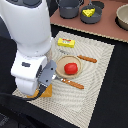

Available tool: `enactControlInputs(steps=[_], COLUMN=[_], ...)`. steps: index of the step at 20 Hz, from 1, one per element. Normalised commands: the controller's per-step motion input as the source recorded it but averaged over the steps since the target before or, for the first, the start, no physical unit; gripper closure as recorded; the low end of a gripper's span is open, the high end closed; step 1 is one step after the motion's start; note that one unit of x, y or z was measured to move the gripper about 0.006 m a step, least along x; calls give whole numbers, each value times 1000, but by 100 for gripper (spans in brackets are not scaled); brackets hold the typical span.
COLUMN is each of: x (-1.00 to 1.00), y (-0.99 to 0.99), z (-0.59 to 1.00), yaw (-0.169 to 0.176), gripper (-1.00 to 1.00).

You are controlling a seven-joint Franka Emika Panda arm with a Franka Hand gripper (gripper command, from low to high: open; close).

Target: Interact with the objects in diverse but meaningful ways.

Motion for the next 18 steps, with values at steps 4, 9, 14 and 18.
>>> enactControlInputs(steps=[4, 9, 14, 18], x=[-5, 0, 133, 286], y=[-375, -238, -139, -109], z=[-26, -113, -115, -114], yaw=[74, 71, 40, 17], gripper=[-100, -100, -100, -100])
